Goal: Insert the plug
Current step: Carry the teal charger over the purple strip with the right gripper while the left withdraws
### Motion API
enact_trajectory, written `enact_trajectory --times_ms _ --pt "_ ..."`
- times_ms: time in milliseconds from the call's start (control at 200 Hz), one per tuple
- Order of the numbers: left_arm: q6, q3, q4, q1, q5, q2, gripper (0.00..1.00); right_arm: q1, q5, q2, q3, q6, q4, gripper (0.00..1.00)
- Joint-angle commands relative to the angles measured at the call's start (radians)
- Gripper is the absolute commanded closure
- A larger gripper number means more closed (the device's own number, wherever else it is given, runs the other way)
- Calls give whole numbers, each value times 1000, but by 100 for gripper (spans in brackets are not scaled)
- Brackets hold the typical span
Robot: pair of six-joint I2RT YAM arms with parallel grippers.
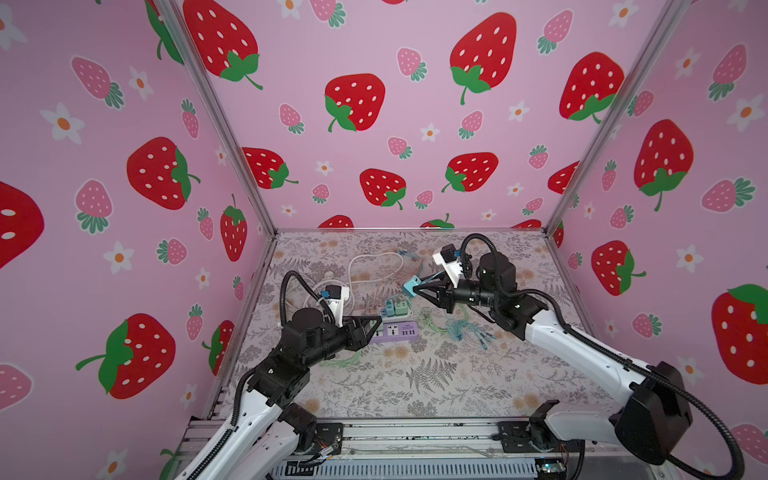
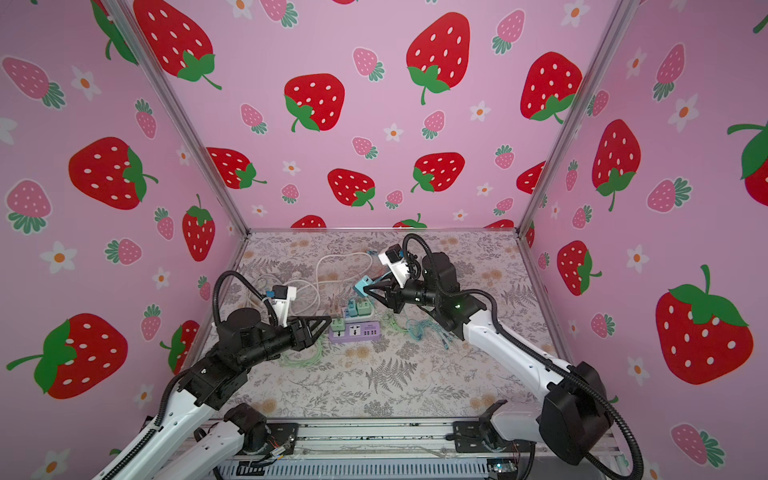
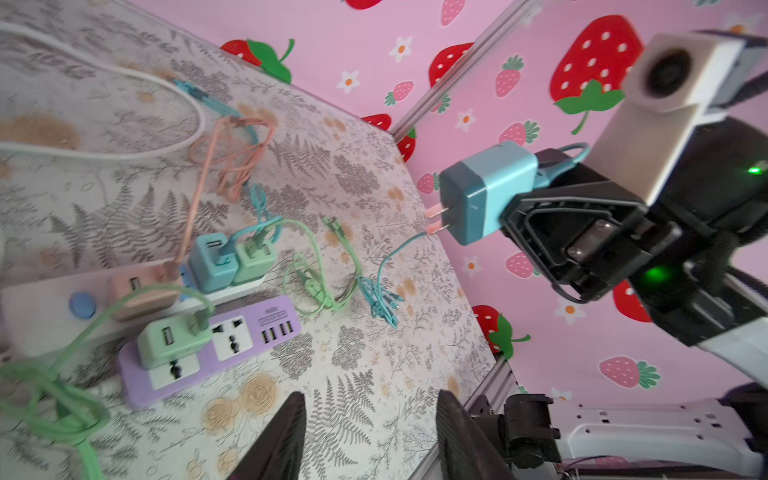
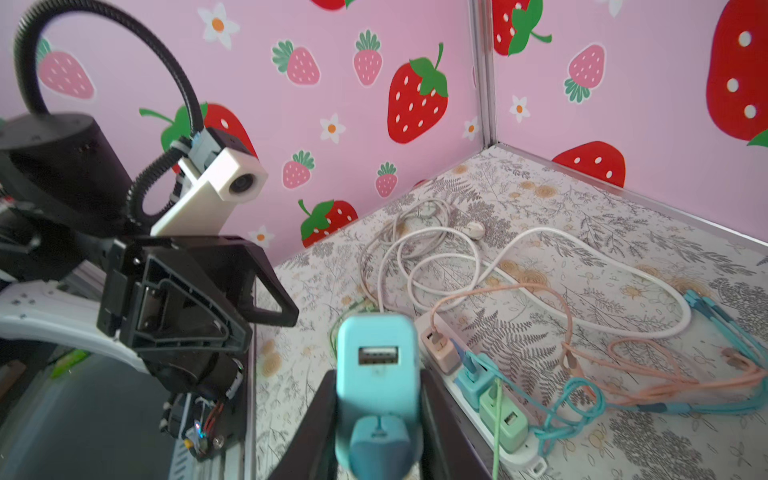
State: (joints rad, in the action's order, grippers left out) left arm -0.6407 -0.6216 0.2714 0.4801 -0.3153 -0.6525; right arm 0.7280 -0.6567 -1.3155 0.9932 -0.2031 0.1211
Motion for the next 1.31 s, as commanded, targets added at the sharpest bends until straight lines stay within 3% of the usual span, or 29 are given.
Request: enact_trajectory --times_ms 0,245,480,830,1301 --pt "29 16 128 -5 136 -6 50 26 -37 -22 23 205 -111 96" --pt "26 62 92 -5 210 -91 60 48 18 -134 60 354 -200 96" --pt "22 113 -10 -6 214 -190 62 72 67 -280 123 462 -264 97" --pt "38 129 -103 -8 206 -342 67 79 139 -445 215 536 -308 100" --pt "15 126 -193 -11 246 -528 72 108 162 -520 251 593 -319 100"
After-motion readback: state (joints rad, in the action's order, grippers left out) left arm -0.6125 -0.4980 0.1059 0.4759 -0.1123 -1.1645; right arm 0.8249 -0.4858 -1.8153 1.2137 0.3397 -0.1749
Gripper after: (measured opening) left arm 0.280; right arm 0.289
